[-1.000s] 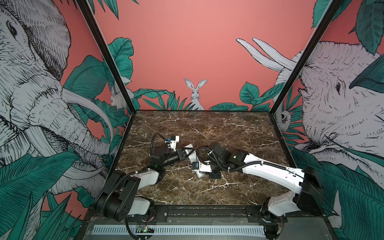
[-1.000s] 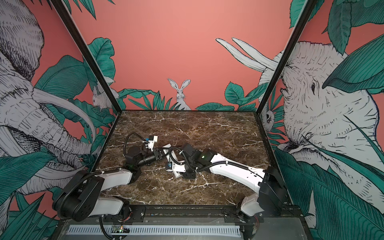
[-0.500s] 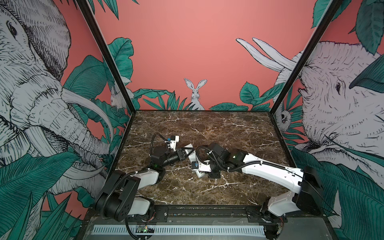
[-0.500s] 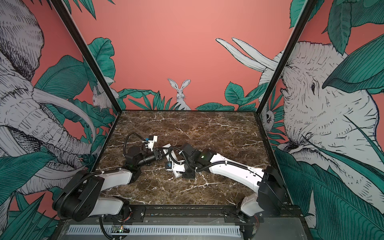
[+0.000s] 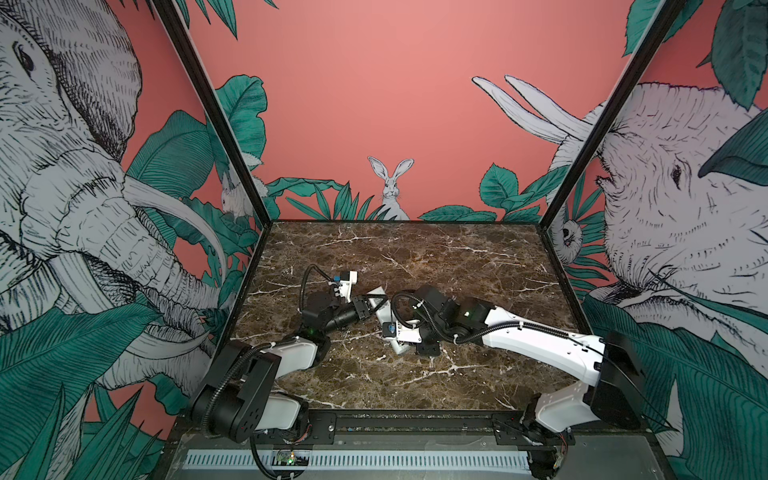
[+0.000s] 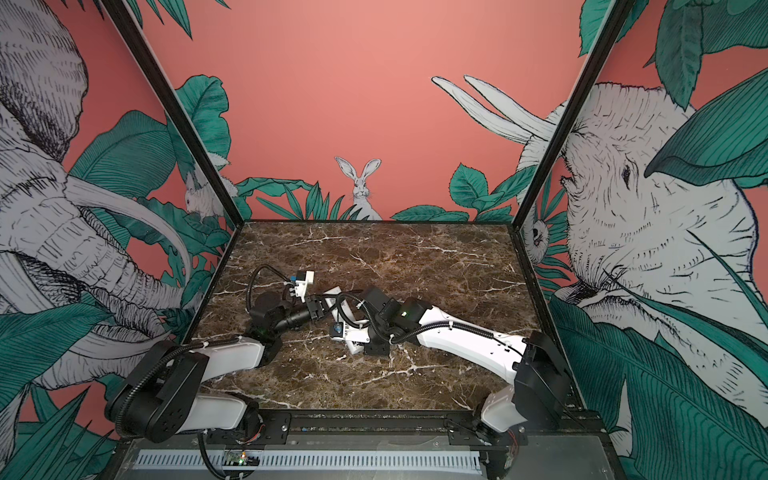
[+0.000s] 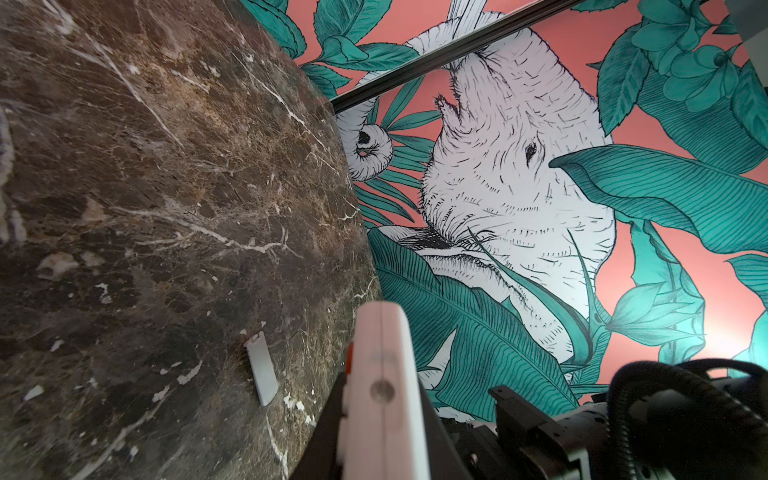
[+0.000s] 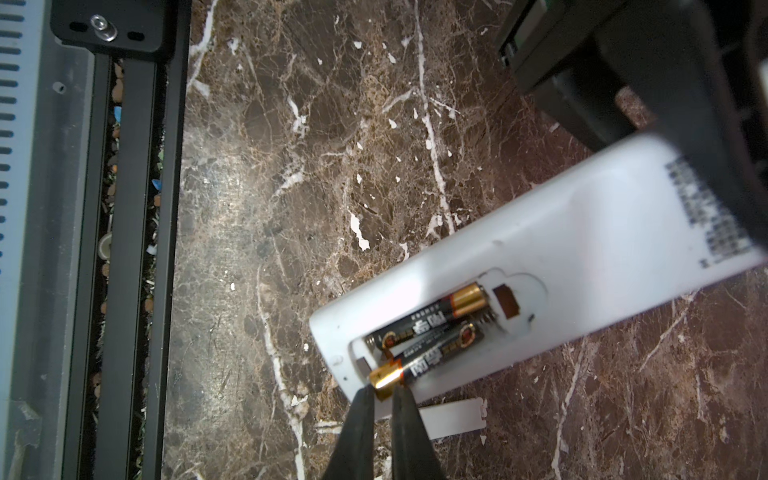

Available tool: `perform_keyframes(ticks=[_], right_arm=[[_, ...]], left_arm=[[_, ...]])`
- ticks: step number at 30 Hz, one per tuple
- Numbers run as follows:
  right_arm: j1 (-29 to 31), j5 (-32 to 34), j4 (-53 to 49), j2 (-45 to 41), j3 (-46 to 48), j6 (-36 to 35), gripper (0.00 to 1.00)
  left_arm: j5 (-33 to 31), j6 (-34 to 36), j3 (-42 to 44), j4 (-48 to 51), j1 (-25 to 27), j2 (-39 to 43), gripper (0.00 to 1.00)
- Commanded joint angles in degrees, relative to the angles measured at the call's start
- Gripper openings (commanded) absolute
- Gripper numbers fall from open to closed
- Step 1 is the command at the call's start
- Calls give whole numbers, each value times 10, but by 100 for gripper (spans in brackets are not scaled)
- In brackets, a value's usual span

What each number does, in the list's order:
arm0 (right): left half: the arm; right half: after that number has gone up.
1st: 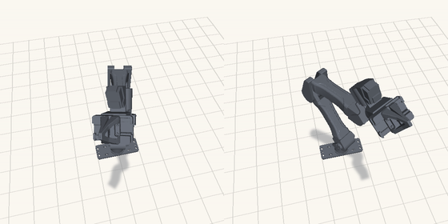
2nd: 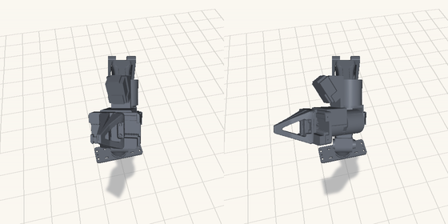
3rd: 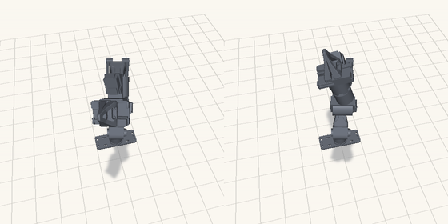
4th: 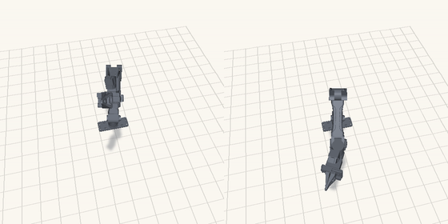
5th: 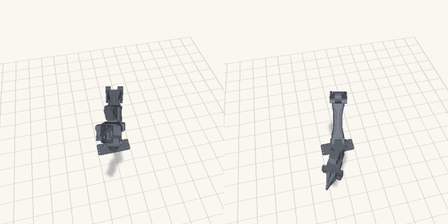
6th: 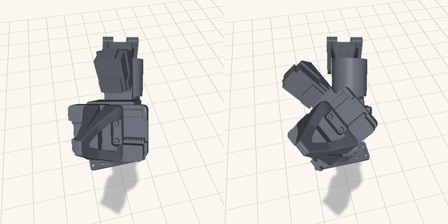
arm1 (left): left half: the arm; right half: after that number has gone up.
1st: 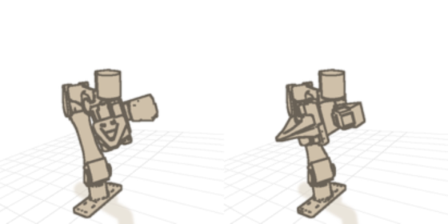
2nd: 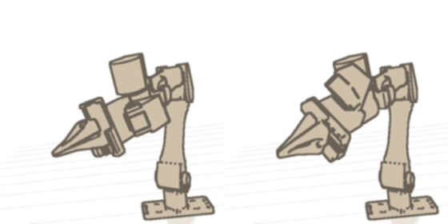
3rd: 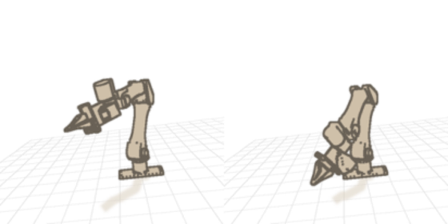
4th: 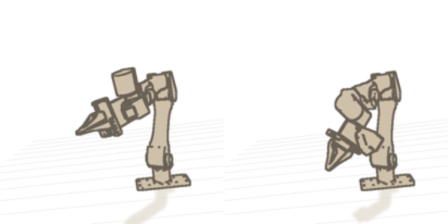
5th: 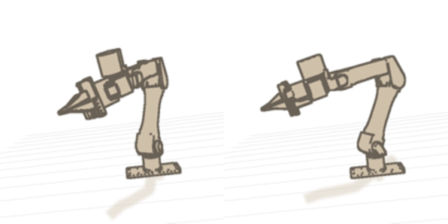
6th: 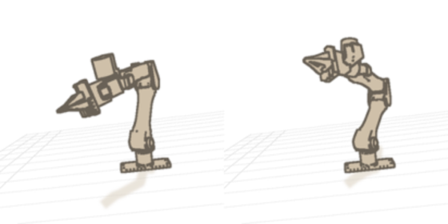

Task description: Load the batteries into the remote control

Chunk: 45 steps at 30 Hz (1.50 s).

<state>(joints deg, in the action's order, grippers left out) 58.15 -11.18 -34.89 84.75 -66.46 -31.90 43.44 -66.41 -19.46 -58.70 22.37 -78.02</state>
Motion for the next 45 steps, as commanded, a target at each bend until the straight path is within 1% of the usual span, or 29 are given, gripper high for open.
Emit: perform_keyframes(ticks=[1,45], right_arm=[[4,5,17,11,-13,1,11],[12,48,41,36,-22,15,6]], left_arm=[[12,-19,-3,-51,0,2,0],[12,-19,-2,-51,8,2,0]])
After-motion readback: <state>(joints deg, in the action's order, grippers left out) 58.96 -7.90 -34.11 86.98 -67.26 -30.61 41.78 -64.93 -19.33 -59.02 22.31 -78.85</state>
